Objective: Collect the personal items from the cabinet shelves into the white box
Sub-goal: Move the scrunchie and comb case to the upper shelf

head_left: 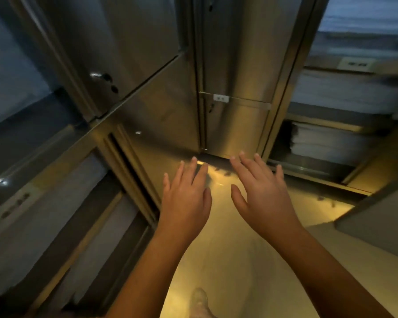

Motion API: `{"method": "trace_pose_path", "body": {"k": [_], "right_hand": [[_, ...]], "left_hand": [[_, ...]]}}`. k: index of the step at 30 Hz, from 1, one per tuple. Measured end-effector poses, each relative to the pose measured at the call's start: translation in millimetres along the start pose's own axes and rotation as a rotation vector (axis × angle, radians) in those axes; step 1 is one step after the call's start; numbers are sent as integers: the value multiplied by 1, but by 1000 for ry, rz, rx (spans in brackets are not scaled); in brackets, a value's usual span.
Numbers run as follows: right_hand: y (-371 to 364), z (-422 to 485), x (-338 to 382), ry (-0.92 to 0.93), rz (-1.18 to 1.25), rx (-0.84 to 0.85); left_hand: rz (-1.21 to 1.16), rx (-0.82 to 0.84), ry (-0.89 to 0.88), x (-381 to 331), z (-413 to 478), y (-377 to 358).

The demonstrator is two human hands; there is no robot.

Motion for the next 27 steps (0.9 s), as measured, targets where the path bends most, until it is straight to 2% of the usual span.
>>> {"method": "trace_pose_path", "body": {"k": [6, 10, 15, 22, 27], "right_hand": [[10, 64, -18, -186, -1, -86], [15, 84, -49, -314, -36, -86], [27, 109, -100, -433, -17, -169], [48, 162, -197, -467, -38, -224], [82, 197, -273, -508, -47, -314]], "left_hand": [[-48, -13, -197, 12, 100, 0], [-102, 31, -321, -9, 146, -17], [-139, 52, -464, -49, 198, -42], [-113, 77, -528, -121, 278, -85], [-103, 25, -603, -179, 355, -99]]}}
Point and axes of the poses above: each hand's wrist, its own z-axis towards the middle knuckle, its own y-axis out of the back of the hand, x = y × z, the point moved 2 cm from there along z, towards the middle knuckle, and after that the axes turned 14 degrees about -y, right-handed, at the moved point
